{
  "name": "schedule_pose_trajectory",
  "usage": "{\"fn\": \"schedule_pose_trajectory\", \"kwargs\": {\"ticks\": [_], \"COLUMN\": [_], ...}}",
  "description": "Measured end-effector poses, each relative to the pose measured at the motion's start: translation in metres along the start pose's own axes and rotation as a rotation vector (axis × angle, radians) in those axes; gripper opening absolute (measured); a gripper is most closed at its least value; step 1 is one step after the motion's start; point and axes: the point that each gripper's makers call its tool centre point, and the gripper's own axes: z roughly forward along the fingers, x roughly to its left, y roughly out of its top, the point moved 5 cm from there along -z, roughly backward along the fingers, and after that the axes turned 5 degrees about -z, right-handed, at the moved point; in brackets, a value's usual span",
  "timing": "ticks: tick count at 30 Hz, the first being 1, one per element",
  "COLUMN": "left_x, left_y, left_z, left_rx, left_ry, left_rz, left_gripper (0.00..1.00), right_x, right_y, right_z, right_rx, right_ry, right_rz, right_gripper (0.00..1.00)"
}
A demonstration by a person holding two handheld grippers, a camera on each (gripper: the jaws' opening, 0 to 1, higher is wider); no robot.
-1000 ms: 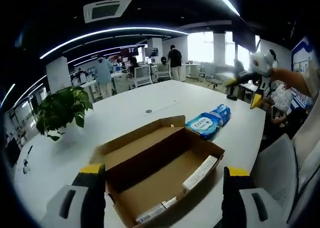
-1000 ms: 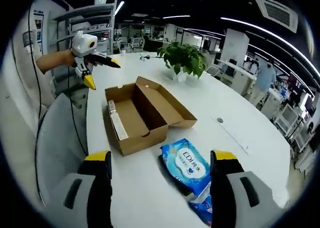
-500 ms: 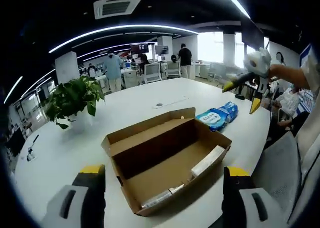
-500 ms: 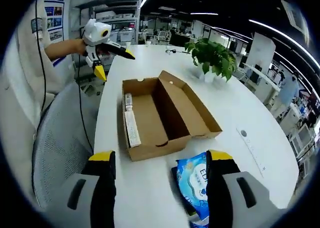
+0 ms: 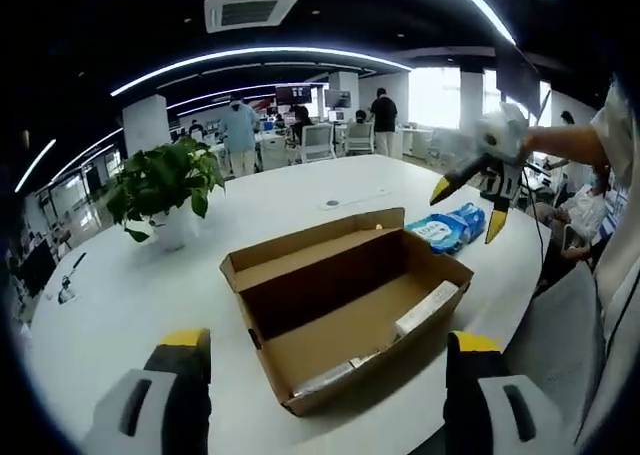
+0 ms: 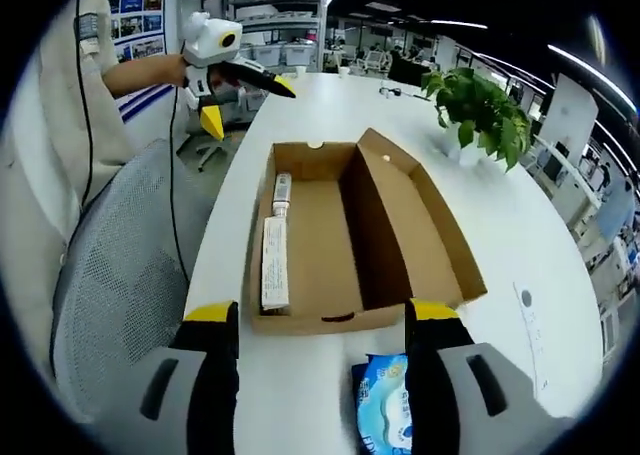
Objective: Operate the shoe box by opening the lid, removing the specified soft item, and placing it in the target area until the item is outside and the box remains undamaged.
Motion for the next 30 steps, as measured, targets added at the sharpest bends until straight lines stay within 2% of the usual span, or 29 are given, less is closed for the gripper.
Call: {"fn": "schedule_pose_trajectory", "kwargs": {"ticks": [15, 21, 30], "left_x": [0.007, 0.011, 0.014], "left_y": [-0.005, -0.010, -0.016], "left_z": [0.001, 0.004, 0.007], "left_rx": [-0.008, 0.012, 0.034], "left_ry": [0.010, 0.014, 0.024], "left_rz": [-0.021, -0.023, -0.028], "left_gripper": [1.00, 1.00, 1.00], "right_x": [-0.005, -0.001, 0.005], "right_y": [-0.003, -0.004, -0.009], "right_z": [0.055, 0.072, 0.092], "right_rx": [0.050, 0.077, 0.106], "right_ry": [0.151, 0.229, 0.299], "right_rz": [-0.052, -0.072, -0.084], "right_gripper": [0.59, 0.59, 0.55]}}
